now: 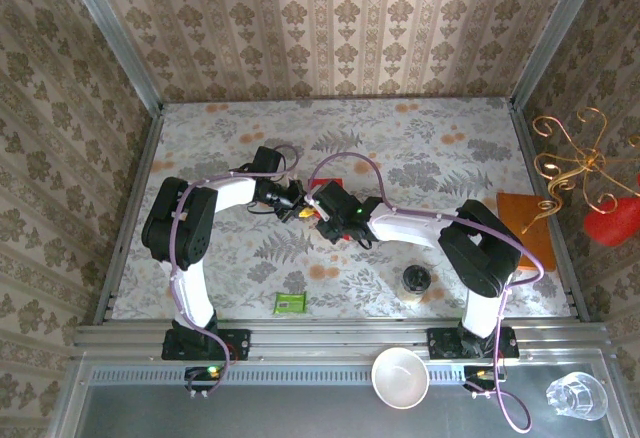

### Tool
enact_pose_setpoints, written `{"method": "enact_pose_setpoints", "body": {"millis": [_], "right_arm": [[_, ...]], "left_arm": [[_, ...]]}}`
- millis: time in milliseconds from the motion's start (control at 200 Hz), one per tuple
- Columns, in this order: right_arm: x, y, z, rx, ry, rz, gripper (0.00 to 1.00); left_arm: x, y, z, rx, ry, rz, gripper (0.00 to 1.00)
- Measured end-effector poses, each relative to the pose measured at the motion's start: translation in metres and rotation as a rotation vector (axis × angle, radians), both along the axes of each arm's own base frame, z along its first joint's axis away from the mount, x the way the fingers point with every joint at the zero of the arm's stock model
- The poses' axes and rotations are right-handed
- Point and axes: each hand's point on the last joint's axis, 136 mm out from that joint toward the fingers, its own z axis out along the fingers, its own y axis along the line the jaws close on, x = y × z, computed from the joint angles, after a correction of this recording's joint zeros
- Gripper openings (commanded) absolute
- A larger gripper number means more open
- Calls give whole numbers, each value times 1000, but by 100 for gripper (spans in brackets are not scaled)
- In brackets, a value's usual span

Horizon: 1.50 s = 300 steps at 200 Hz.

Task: Fold a paper plane with a square sheet of paper (pick it up from the middle)
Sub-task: Third fold the triangle at the center of the table.

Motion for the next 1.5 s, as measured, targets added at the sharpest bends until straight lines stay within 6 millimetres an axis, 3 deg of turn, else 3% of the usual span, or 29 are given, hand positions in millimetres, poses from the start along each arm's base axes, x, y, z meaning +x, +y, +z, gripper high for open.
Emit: {"method": "enact_pose_setpoints", "body": {"millis": [135,345,465,605,750,1085,1295,1501], "right_arm": [[-4,4,-1,52,54,21,9],[-8,6,-1,208,189,21,8],[-14,8,-1,302,277,17,8],[-25,18,3,381,359,46,8],[-32,27,8,435,403,69,8],[-39,30,-3,449,470,63,8],[-36,25,-13,446,499,22,9],[-29,18,-18,446,512,-22,9]], "left_arm": [[7,10,5,1,-13,33,28],[28,43,34,-4,-98,128,32],[31,38,47,-15,-141,118,32],[34,17,50,-24,-157,72,30],[40,-2,39,-12,-151,29,25],[43,-7,-9,77,-60,-12,16],[33,-8,-24,124,-31,-44,13],[32,-6,-26,129,-41,-58,11]]}}
